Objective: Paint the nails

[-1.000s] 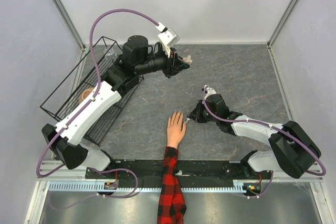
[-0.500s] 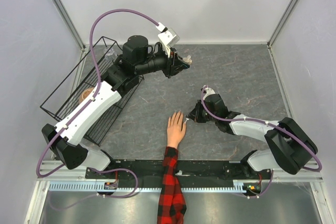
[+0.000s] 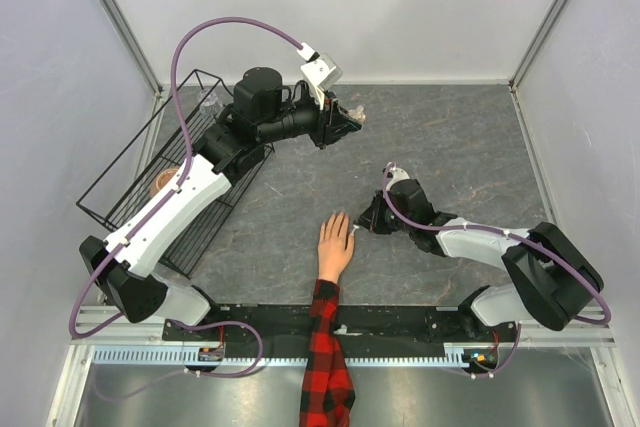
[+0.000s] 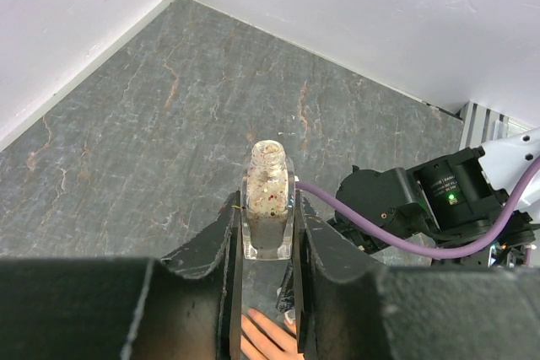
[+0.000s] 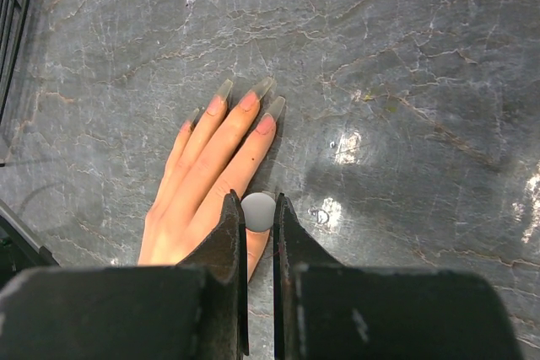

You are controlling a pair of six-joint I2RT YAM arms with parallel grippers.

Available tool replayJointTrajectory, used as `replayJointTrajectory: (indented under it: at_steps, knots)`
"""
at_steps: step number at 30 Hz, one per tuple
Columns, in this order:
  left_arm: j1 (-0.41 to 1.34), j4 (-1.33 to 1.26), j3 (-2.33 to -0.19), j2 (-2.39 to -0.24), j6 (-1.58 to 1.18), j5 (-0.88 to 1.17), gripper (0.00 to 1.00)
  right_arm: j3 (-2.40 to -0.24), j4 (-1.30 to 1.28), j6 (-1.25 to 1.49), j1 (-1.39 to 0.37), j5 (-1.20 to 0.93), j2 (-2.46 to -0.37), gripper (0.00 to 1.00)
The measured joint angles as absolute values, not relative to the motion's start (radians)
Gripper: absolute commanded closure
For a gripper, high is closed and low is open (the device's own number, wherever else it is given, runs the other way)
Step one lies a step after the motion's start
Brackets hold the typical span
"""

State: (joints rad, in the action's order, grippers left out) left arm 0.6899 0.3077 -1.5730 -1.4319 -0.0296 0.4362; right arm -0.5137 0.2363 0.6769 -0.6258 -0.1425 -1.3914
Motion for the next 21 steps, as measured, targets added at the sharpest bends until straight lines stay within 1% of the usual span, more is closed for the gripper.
replayJointTrajectory:
  at_steps: [21]
  knots:
    - [0.69, 0.309, -1.573, -1.432, -0.03, 0.436, 0.98, -0.529, 0.25, 0.684, -0.625, -0.152, -1.421, 1.0]
